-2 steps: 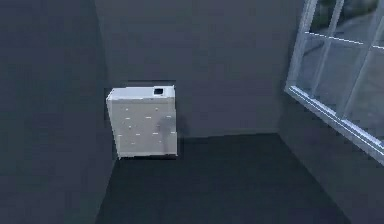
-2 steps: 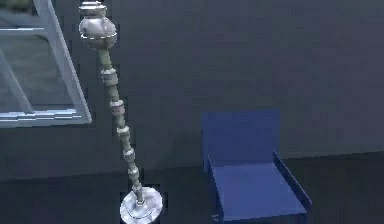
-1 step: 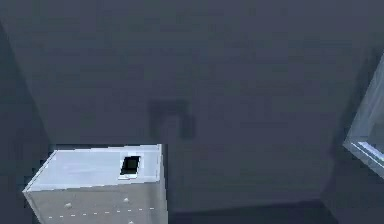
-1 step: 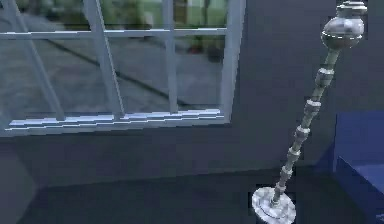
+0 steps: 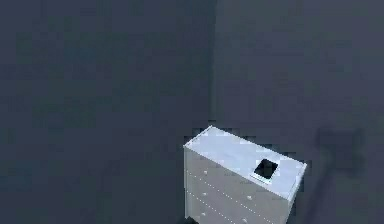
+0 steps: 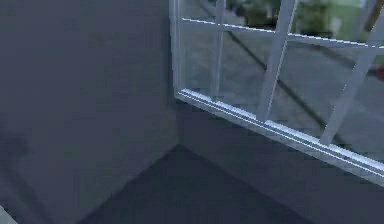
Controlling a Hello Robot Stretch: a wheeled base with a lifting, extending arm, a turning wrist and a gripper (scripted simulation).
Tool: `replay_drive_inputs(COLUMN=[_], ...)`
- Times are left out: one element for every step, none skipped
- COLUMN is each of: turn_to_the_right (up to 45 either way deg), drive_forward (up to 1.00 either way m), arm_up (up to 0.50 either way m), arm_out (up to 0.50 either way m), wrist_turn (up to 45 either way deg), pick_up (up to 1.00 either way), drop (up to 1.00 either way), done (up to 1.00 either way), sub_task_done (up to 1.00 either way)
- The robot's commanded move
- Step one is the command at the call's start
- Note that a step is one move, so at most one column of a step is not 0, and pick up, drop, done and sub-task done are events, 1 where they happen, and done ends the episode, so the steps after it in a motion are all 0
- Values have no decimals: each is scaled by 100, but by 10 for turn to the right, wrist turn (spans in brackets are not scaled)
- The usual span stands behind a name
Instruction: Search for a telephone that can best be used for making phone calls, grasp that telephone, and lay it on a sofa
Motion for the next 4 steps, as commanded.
replay_drive_inputs(turn_to_the_right=[-450,-180,0,0], drive_forward=[0,0,0,0], arm_up=[0,0,50,28], arm_out=[0,0,0,0], wrist_turn=[0,0,0,0], pick_up=[0,0,0,0], drop=[0,0,0,0], done=[0,0,0,0], sub_task_done=[0,0,0,0])
